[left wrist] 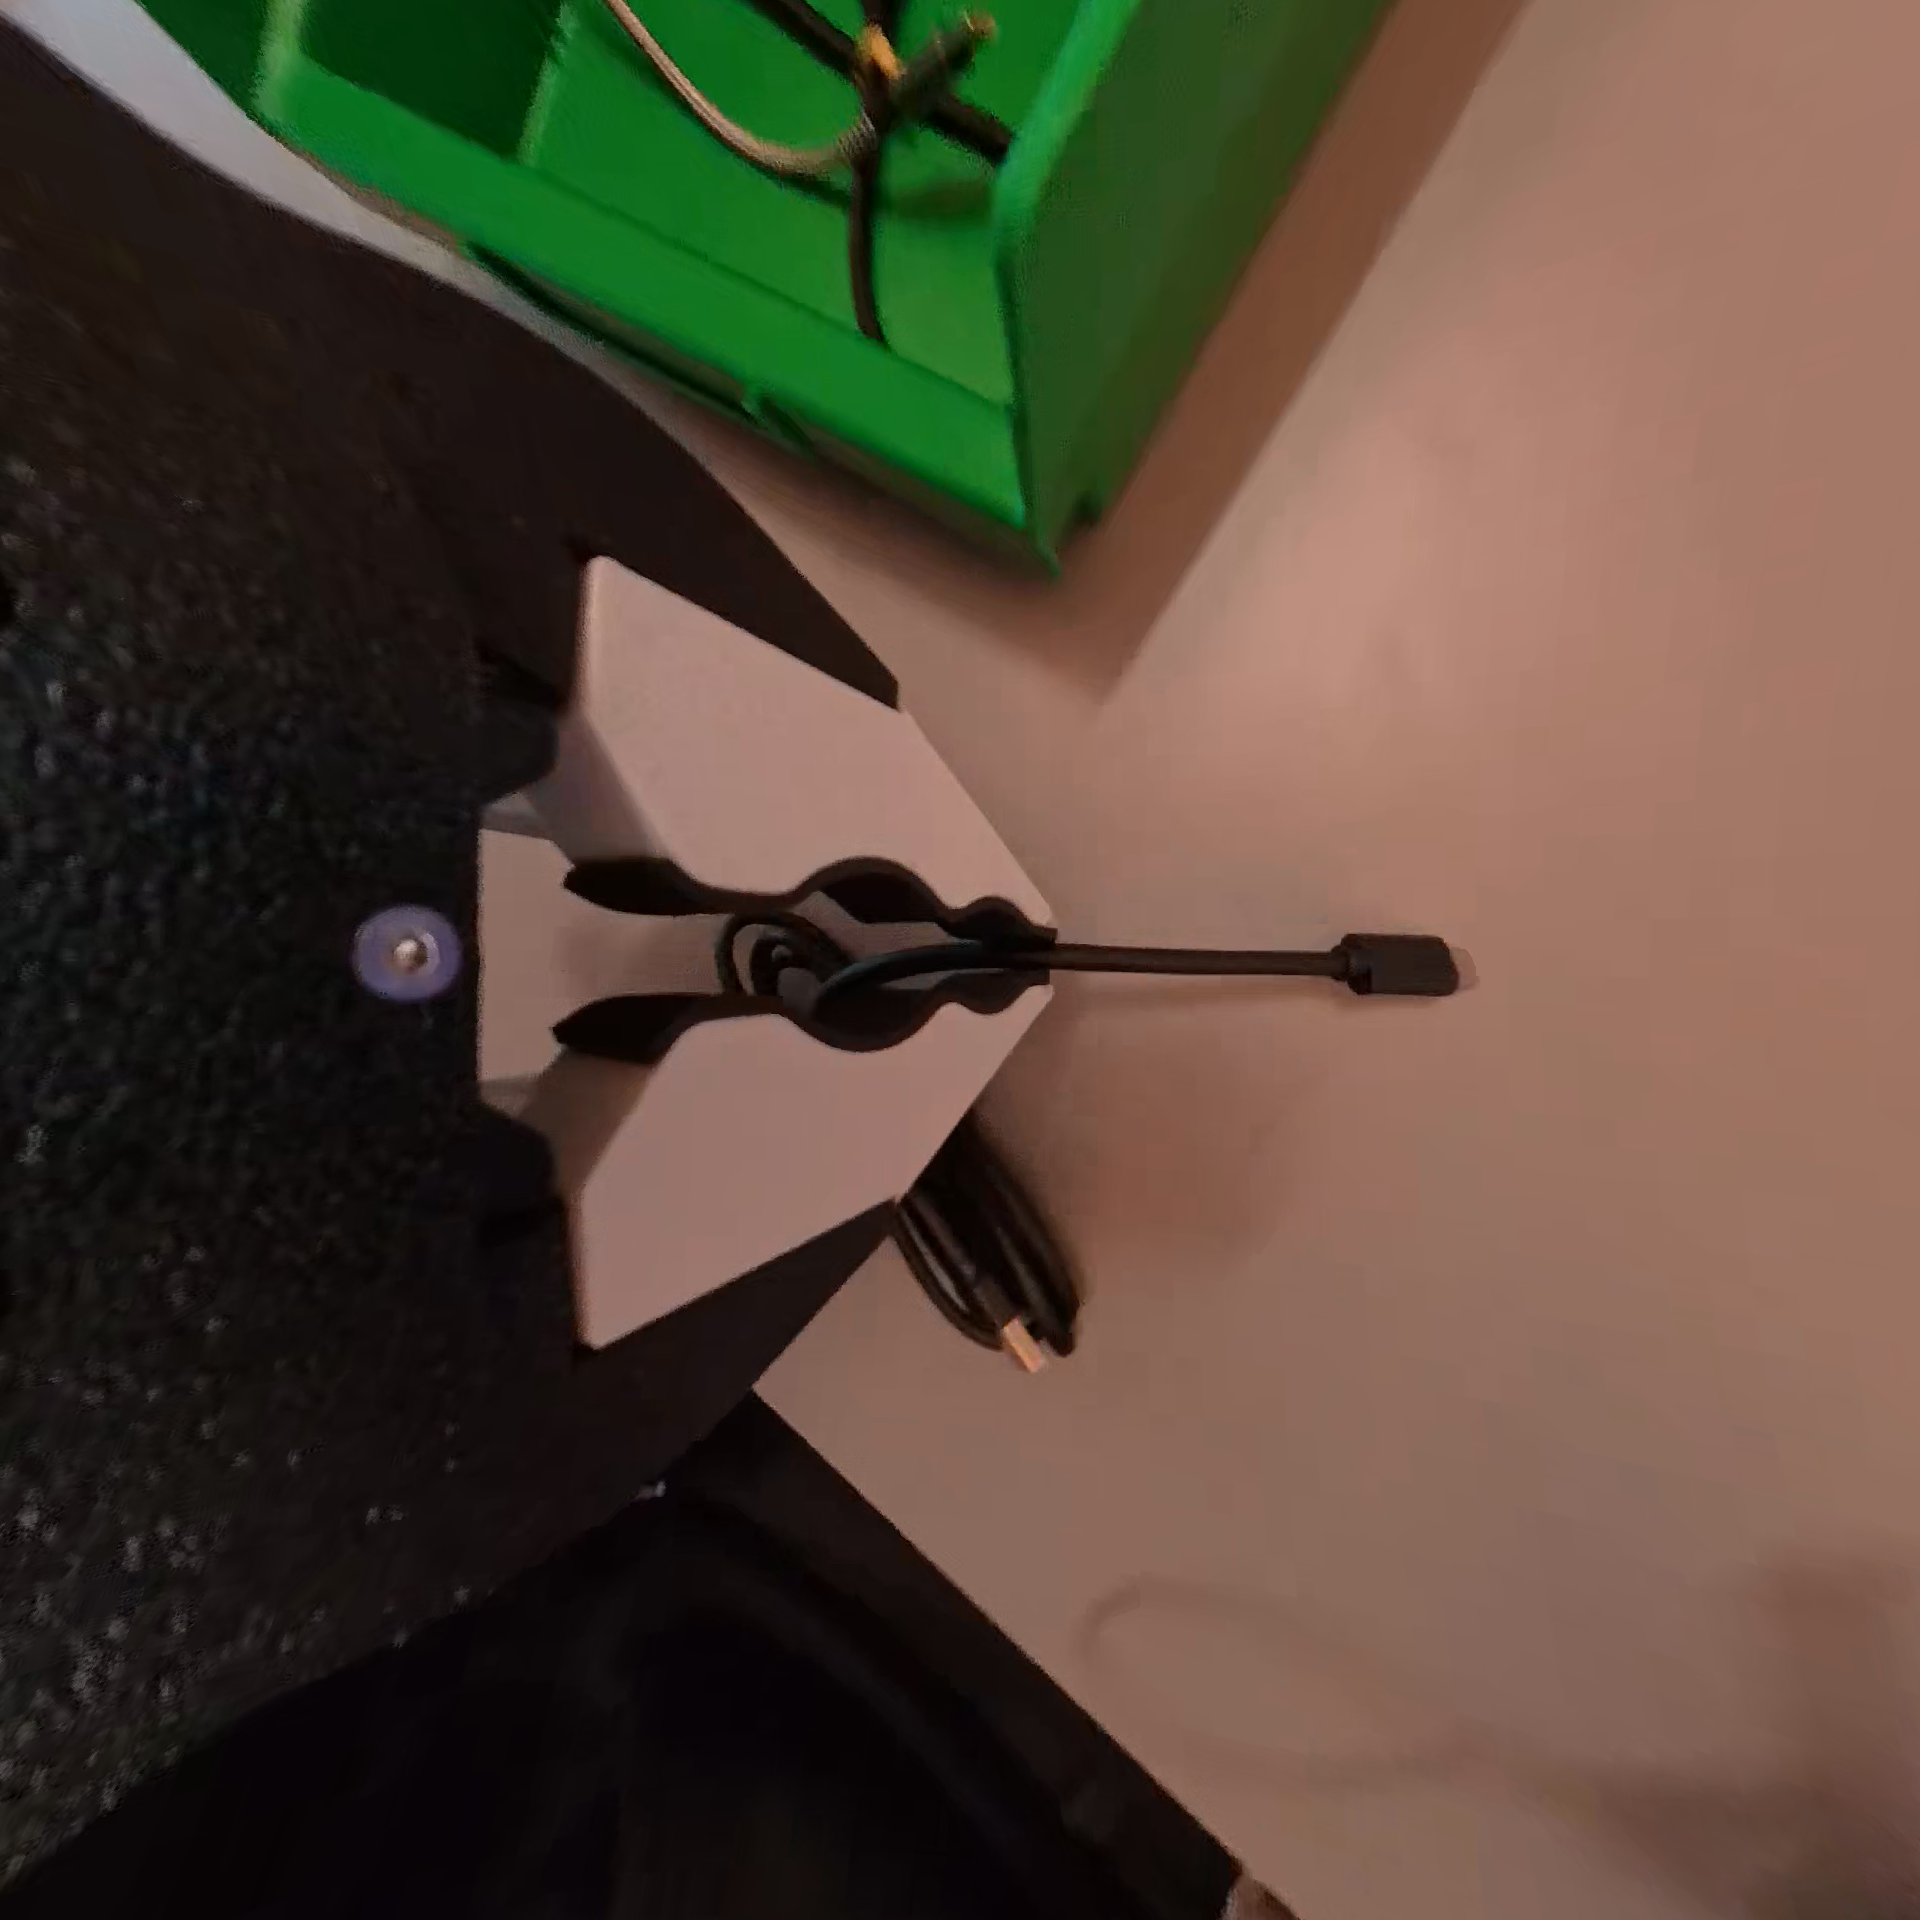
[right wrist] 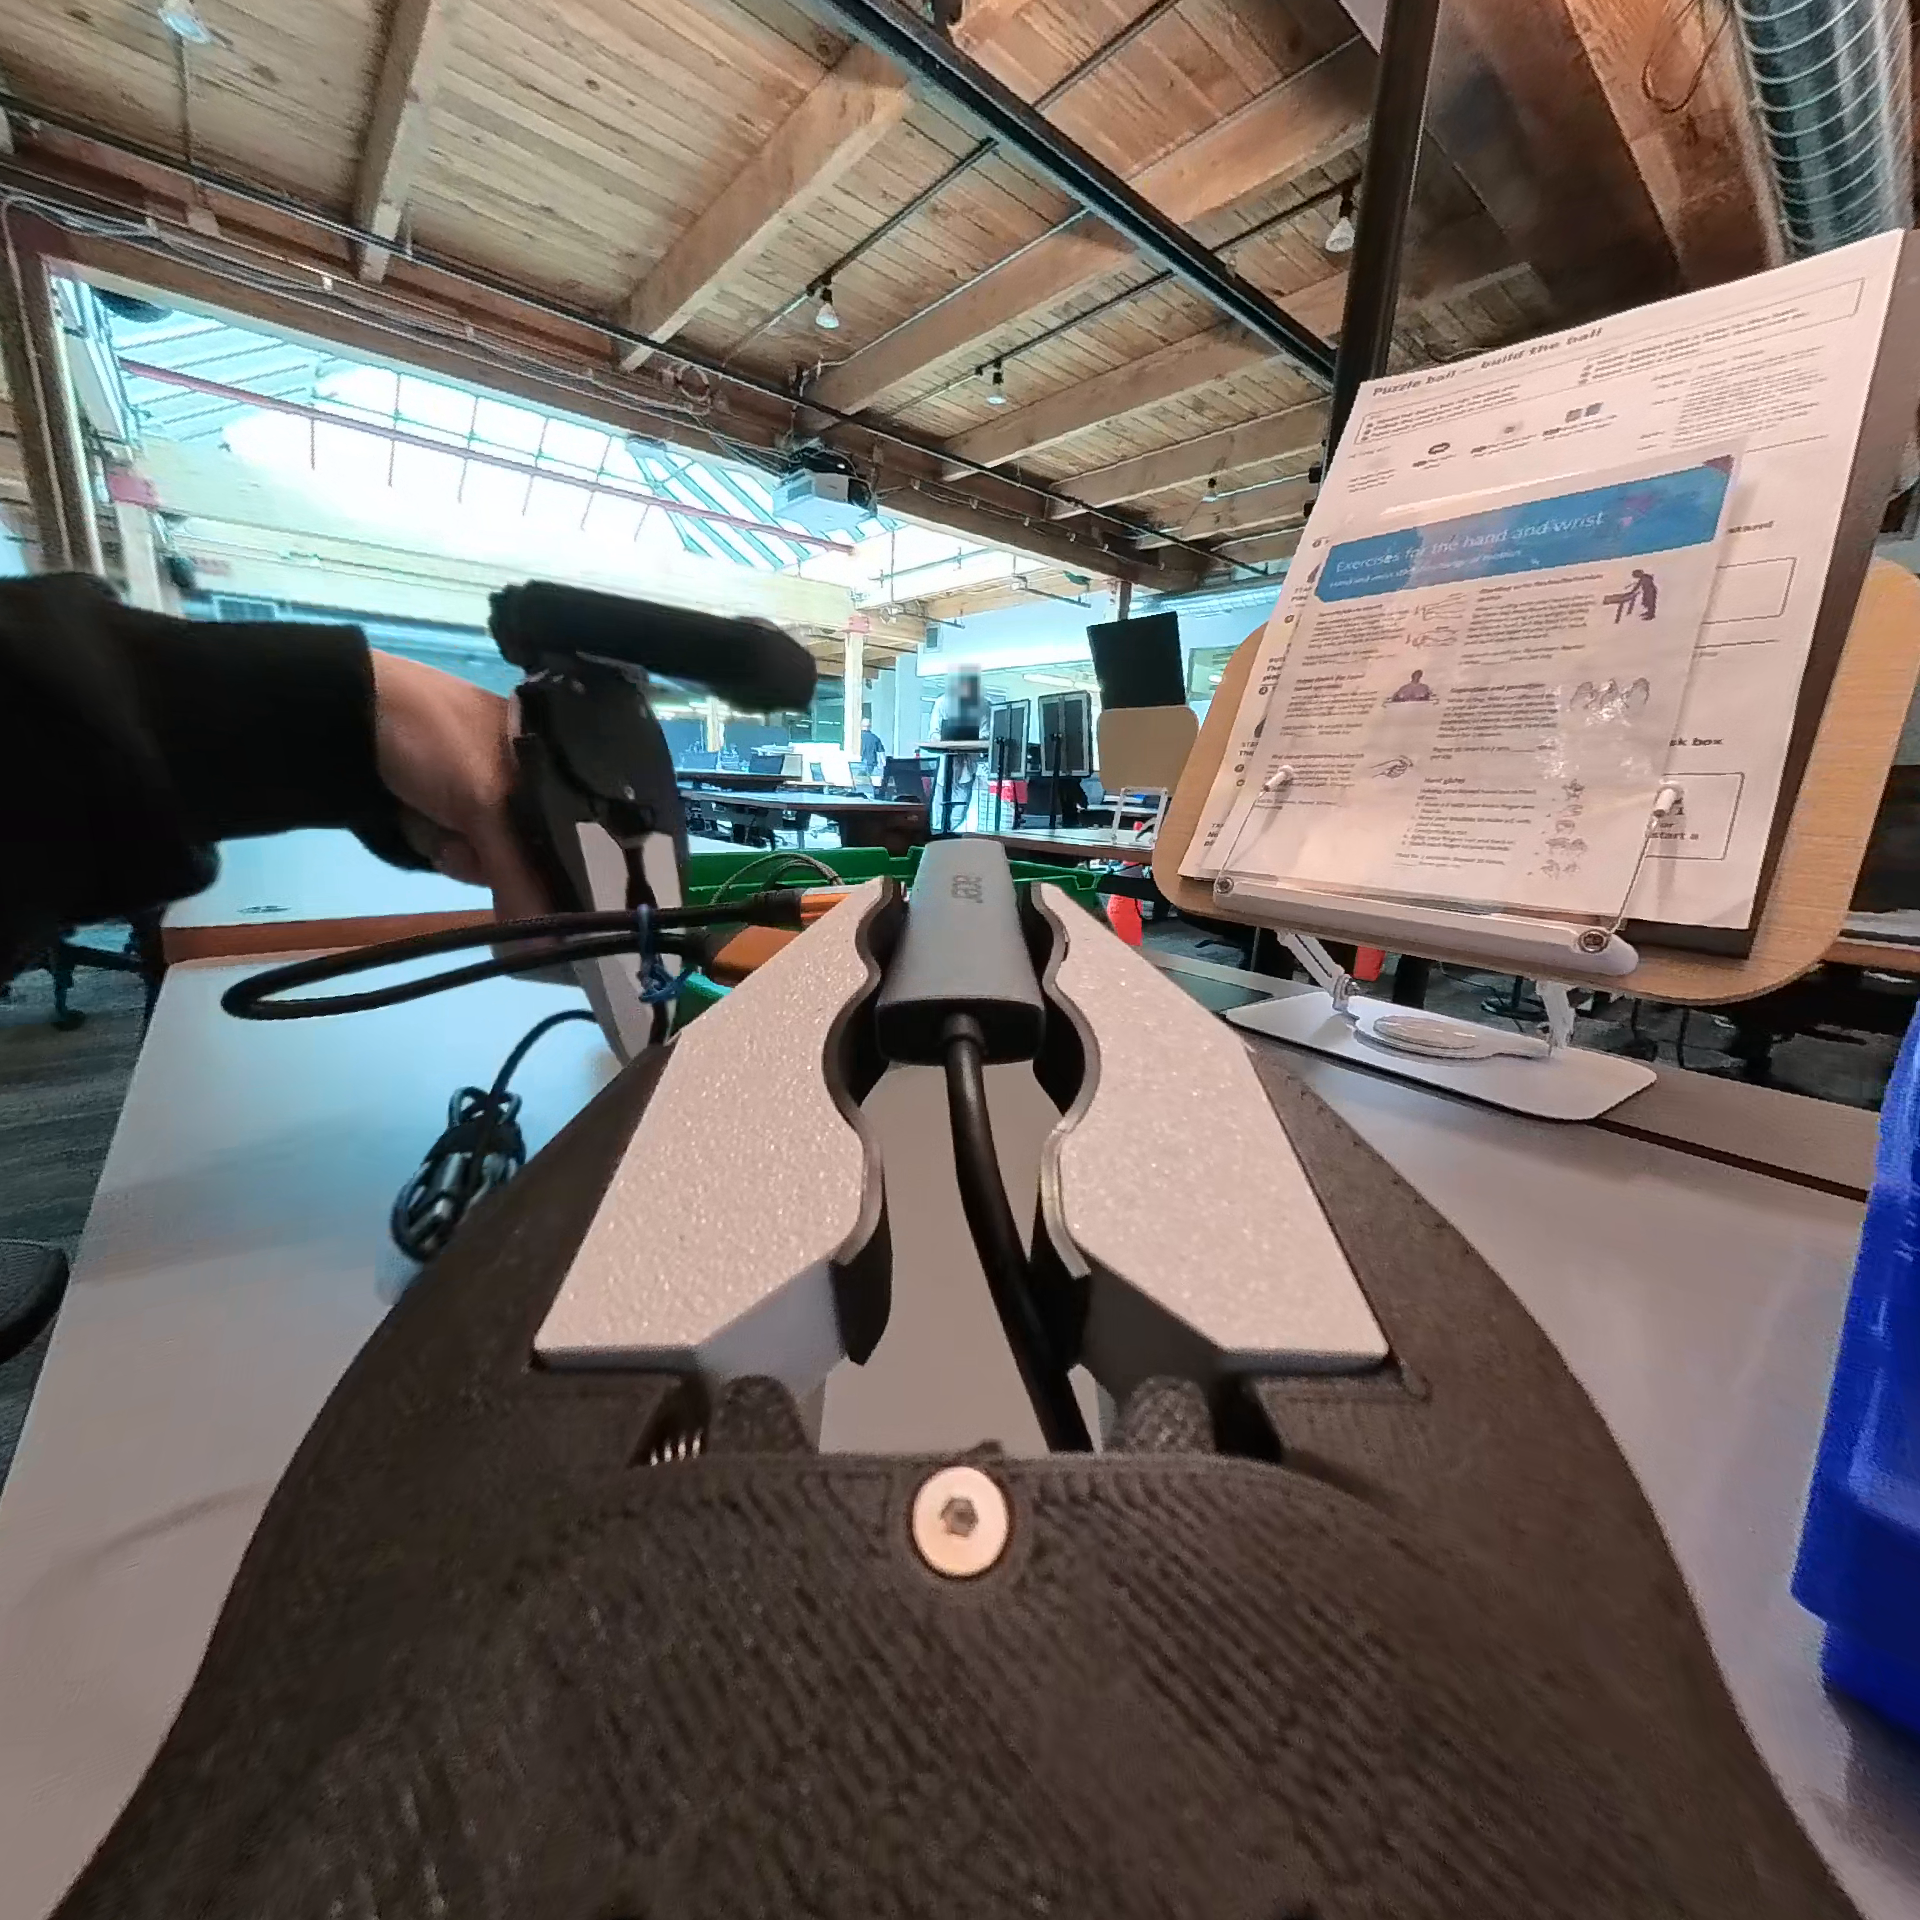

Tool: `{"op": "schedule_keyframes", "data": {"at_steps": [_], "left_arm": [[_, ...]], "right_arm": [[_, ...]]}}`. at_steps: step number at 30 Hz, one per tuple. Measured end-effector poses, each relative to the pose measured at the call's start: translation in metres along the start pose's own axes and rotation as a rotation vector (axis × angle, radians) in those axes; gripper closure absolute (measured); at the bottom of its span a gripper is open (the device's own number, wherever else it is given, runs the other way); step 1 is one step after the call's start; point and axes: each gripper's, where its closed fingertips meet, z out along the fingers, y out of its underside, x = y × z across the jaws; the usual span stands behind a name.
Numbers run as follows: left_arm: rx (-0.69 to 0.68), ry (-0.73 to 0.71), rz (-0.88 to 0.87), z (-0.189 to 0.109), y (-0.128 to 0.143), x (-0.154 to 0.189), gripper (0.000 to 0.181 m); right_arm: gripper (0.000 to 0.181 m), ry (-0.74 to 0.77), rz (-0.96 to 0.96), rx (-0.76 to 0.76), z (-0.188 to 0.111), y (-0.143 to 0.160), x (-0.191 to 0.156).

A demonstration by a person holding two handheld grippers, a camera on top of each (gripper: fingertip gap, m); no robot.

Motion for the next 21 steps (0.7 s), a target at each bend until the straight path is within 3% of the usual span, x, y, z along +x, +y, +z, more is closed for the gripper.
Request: {"op": "schedule_keyframes", "data": {"at_steps": [1,4,8,15,21], "left_arm": [[0.008,0.034,-0.013,0.003,-0.002,0.002,0.174],[0.007,0.079,-0.021,0.009,-0.009,0.001,0.154],[0.007,0.12,0.0,0.016,-0.025,-0.001,0.147],[-0.052,0.257,-0.135,0.039,-0.047,0.003,0.144],[-0.032,0.329,-0.337,0.043,-0.057,0.005,0.157]], "right_arm": [[0.159,0.0,-0.001,-0.001,0.0,0.0,0.0],[0.159,-0.007,-0.003,-0.005,0.001,0.001,-0.001],[0.159,-0.012,-0.002,-0.005,0.001,0.001,-0.002],[0.159,-0.02,-0.007,-0.008,0.001,0.001,-0.004],[0.159,-0.024,-0.01,-0.011,0.002,0.002,-0.004]]}}
